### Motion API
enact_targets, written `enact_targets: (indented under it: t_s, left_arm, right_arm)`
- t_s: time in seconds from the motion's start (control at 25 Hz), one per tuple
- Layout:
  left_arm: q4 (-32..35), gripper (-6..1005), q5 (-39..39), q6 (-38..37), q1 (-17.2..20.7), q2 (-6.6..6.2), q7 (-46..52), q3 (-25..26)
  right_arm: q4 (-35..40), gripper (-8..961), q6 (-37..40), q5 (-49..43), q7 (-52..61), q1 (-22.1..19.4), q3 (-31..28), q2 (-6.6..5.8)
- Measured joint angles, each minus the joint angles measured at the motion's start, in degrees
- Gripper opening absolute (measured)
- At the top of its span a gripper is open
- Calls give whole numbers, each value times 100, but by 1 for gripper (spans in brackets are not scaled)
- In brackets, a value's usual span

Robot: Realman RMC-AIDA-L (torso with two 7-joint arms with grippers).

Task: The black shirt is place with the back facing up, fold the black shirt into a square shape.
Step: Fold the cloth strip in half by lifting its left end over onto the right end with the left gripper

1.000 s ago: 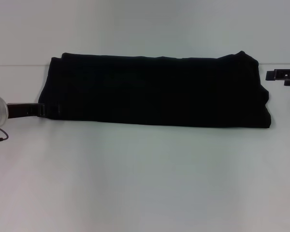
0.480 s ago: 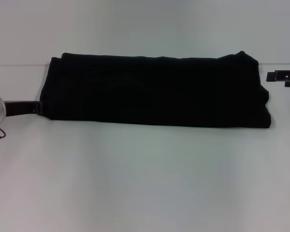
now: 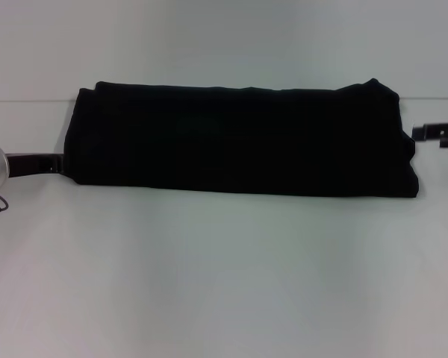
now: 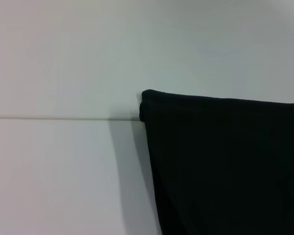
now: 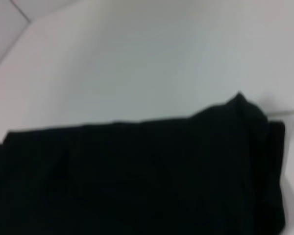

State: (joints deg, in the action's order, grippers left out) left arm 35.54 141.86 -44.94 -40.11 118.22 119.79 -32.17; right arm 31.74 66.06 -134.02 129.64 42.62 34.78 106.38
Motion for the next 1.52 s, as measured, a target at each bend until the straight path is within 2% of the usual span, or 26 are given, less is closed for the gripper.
enact_targets:
  t_s: [0.04, 0.28, 0.6, 0.84, 1.24, 1.52]
  left_arm:
    - [-1, -1, 0, -1, -5, 0, 0, -4]
    - [-3, 5, 0, -39, -22, 0, 1, -25]
    - [-10, 13, -1, -34, -33, 0, 1, -27]
    - [-20, 18, -1, -12, -33, 0, 1, -27]
    - [-21, 28, -1, -14, -32, 4, 1, -38]
    - [-26, 35, 8, -8, -32, 18, 1, -78]
  right_arm:
    - [-2, 759, -4, -83, 54, 14, 57, 0]
    - [-20, 743, -185, -385, 190, 38, 219, 99]
    - [-415, 713, -413, -437, 178, 78, 241, 184]
    - [-454, 666, -637, -441, 161, 97, 353, 318]
    - [-587, 588, -1194, -417, 259, 64, 404, 427]
    - [-590, 301, -1217, -379, 95, 30, 381, 472]
